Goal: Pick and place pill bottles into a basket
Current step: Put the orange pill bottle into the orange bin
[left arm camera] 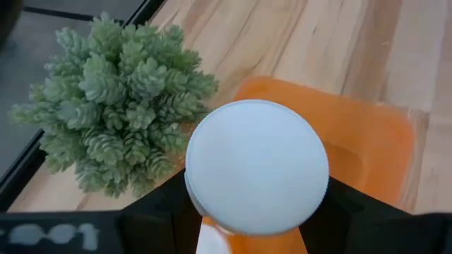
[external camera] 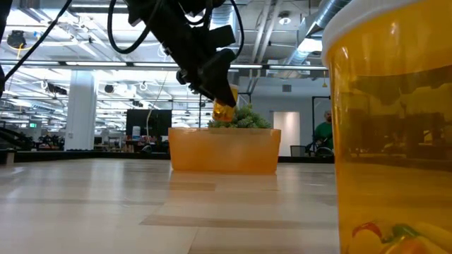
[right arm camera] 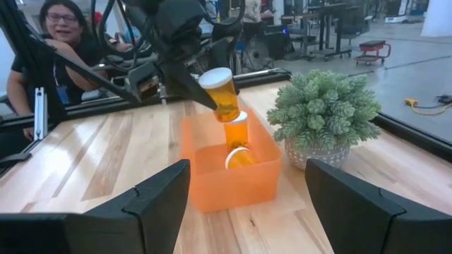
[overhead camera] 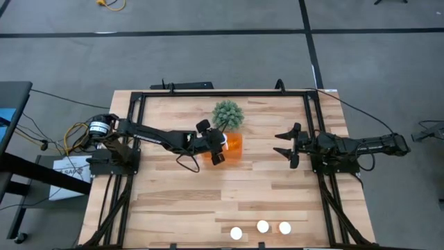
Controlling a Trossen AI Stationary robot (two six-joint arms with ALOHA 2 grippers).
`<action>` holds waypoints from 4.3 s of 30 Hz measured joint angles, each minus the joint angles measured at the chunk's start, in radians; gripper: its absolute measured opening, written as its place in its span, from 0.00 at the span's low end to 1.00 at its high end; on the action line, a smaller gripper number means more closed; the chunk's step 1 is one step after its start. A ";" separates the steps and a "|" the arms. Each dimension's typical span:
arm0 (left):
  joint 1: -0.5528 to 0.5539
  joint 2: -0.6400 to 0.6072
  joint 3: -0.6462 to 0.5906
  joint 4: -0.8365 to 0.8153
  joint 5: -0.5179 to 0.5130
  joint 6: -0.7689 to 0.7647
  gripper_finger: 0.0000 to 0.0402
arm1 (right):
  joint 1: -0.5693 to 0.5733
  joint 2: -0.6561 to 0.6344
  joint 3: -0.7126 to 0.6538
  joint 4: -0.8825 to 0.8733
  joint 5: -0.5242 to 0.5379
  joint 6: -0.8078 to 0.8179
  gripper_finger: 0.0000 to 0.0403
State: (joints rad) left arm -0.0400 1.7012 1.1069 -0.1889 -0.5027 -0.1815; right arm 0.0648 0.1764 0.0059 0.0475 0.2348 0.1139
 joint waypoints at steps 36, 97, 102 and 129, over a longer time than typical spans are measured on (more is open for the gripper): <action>0.077 0.003 -0.294 0.453 0.154 -0.013 0.42 | 0.000 0.000 0.000 0.000 0.000 0.000 0.68; -0.568 0.088 -0.179 0.494 0.495 -0.128 0.71 | 0.000 0.000 0.000 -0.001 0.000 0.000 0.68; -0.571 0.153 -0.173 0.564 0.469 -0.075 0.71 | 0.000 0.000 0.000 0.000 0.000 0.000 0.68; -0.556 0.412 0.018 0.778 0.311 0.187 0.71 | 0.000 0.000 0.000 0.000 0.000 0.000 0.68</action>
State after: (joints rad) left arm -0.5955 2.1132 1.1248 0.5896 -0.1914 0.0055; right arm 0.0647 0.1764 0.0062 0.0471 0.2352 0.1139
